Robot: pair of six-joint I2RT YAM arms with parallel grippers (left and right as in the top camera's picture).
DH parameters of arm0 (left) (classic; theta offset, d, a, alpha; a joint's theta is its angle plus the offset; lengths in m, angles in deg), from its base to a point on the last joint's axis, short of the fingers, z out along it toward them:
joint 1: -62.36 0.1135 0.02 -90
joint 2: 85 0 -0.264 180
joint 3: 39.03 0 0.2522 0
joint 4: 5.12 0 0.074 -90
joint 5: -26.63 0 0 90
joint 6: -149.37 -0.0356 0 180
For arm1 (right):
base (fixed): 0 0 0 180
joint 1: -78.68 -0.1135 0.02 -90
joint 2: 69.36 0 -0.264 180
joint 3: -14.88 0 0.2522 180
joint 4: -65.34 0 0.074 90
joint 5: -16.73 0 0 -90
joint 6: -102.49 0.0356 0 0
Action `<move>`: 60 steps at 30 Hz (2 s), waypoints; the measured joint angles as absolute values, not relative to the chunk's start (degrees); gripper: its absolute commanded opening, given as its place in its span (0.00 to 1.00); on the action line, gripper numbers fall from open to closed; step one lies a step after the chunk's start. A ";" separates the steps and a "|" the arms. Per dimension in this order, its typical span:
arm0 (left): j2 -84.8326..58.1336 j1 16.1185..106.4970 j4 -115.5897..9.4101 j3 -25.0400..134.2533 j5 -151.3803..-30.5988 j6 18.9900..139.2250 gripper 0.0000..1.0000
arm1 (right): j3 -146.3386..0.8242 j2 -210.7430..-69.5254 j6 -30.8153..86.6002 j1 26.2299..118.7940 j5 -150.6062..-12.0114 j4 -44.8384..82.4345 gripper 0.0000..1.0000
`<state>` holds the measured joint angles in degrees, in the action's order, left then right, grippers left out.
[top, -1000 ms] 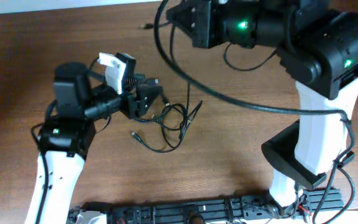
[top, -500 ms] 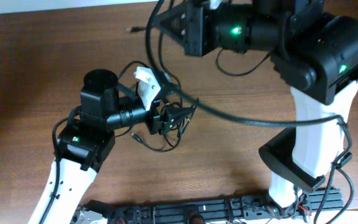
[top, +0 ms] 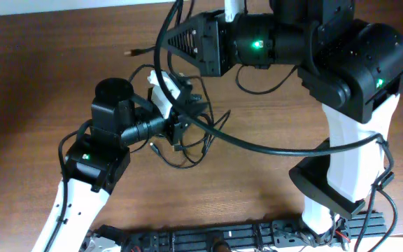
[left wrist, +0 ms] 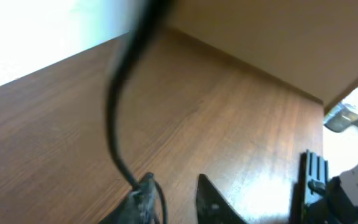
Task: Untangle cables
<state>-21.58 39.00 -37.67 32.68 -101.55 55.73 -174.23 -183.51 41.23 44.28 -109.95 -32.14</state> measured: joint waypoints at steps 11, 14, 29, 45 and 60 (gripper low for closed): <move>-21.58 39.00 -37.30 32.68 -95.89 56.23 0.43 | -174.25 -183.51 41.44 44.11 -113.71 -32.18 0.04; -21.58 39.00 -34.76 32.68 -95.67 56.85 0.26 | -174.25 -183.51 41.68 42.95 -113.80 -32.18 0.04; -21.53 39.00 -36.40 32.68 -95.43 61.35 0.00 | -174.34 -183.36 42.10 43.82 -112.66 -34.85 0.97; -35.09 56.58 -33.25 32.53 -96.93 88.23 0.01 | -172.02 -183.14 30.17 65.57 -102.41 -45.38 0.99; -25.29 59.72 2.59 32.68 -108.56 120.06 0.03 | -157.03 -183.12 11.11 65.57 -110.87 -44.34 0.99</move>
<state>-25.29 59.72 2.59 32.68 -108.56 120.06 -157.03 -183.12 11.11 65.57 -110.87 -44.34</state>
